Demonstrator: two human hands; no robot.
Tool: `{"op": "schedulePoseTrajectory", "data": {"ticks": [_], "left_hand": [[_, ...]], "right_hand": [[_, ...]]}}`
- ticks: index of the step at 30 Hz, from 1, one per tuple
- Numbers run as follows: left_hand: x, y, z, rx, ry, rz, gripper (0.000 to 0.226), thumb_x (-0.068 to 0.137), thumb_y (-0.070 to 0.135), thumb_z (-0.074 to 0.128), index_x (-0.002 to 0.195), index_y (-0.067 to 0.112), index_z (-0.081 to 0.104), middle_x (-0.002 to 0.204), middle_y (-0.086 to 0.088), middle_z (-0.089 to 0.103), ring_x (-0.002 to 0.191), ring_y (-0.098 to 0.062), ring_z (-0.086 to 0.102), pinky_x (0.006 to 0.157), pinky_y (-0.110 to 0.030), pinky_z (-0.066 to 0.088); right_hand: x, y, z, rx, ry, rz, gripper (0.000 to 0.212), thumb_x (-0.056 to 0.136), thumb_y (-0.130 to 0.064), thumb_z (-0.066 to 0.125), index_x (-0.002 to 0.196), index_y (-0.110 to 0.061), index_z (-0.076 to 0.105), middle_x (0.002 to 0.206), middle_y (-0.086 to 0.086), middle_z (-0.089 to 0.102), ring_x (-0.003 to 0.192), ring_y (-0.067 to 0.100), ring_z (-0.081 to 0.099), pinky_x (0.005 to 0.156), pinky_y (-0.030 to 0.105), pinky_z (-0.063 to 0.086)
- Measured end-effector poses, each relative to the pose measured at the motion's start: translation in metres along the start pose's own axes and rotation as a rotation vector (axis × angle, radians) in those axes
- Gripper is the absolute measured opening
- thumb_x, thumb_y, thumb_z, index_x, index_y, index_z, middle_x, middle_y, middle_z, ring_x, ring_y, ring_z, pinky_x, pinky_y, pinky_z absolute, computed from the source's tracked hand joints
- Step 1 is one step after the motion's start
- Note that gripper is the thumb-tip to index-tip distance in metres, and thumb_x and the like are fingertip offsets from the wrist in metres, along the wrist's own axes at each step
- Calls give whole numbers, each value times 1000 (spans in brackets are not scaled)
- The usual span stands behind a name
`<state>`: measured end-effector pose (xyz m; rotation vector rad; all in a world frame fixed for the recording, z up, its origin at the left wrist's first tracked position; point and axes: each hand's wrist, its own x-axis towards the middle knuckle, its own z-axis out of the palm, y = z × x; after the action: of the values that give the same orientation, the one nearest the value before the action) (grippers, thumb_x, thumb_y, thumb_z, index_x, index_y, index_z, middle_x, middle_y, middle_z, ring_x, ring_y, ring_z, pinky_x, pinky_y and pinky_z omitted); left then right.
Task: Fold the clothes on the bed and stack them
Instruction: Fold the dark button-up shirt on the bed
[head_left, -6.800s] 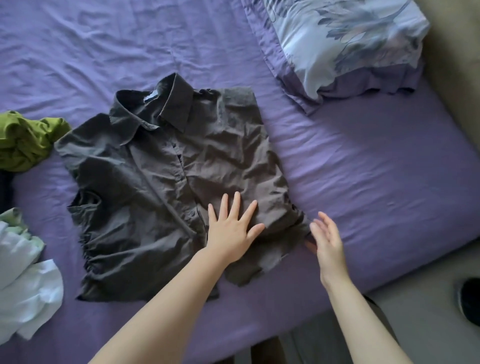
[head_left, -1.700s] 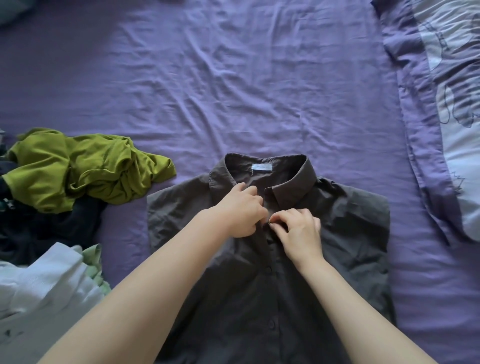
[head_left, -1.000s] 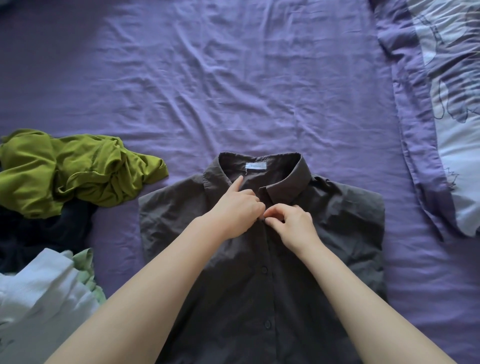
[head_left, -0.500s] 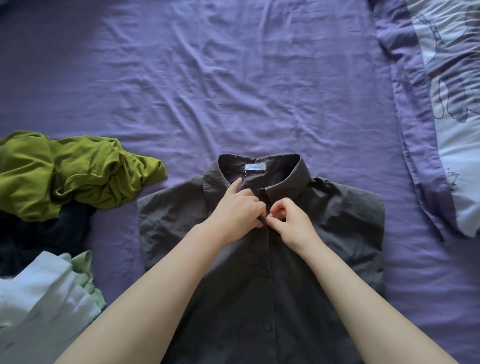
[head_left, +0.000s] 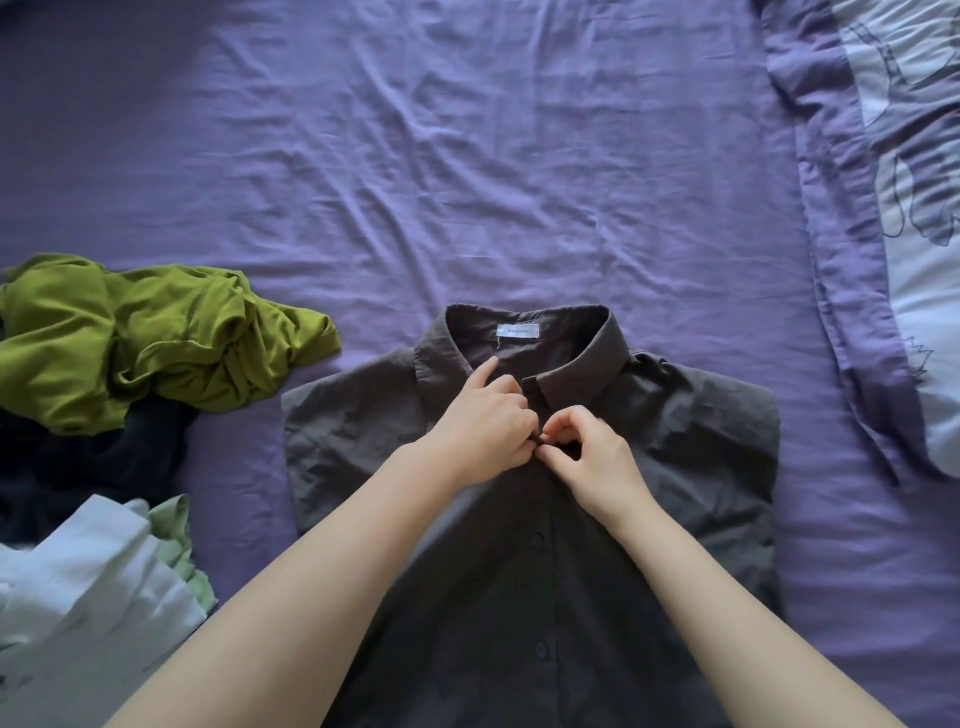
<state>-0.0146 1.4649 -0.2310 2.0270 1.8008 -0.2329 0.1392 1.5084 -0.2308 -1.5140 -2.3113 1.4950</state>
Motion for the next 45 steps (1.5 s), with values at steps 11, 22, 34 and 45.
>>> {"op": "schedulePoseTrajectory", "data": {"ticks": [11, 22, 34, 45], "left_hand": [[1, -10, -7, -128, -82, 17, 26, 89, 35, 60, 114, 31, 63, 110, 12, 61, 124, -13, 39, 117, -43, 3], [3, -14, -10, -180, -37, 30, 26, 90, 32, 57, 115, 39, 64, 109, 15, 58, 119, -13, 39, 116, -43, 9], [6, -12, -10, -290, -55, -3, 23, 85, 38, 63, 106, 29, 66, 106, 10, 59, 121, -16, 37, 114, -42, 14], [-1, -33, -16, 103, 80, -78, 70, 79, 77, 40, 119, 22, 53, 104, 3, 63, 101, -23, 52, 94, -40, 29]], "right_hand": [[-1, -1, 0, -68, 22, -112, 18, 81, -8, 67, 90, -19, 56, 85, -11, 62, 89, 15, 57, 89, 46, 43], [4, 1, -4, 96, -47, 25, 24, 83, -9, 68, 96, -22, 53, 87, -9, 68, 100, 18, 60, 95, 38, 43], [4, -2, -6, 19, -1, 20, 16, 85, -15, 66, 91, -25, 55, 87, -7, 68, 96, 17, 62, 93, 48, 42], [12, -3, -2, -264, 105, -91, 12, 86, -22, 65, 97, -18, 62, 87, -5, 66, 92, 20, 55, 86, 35, 38]]}}
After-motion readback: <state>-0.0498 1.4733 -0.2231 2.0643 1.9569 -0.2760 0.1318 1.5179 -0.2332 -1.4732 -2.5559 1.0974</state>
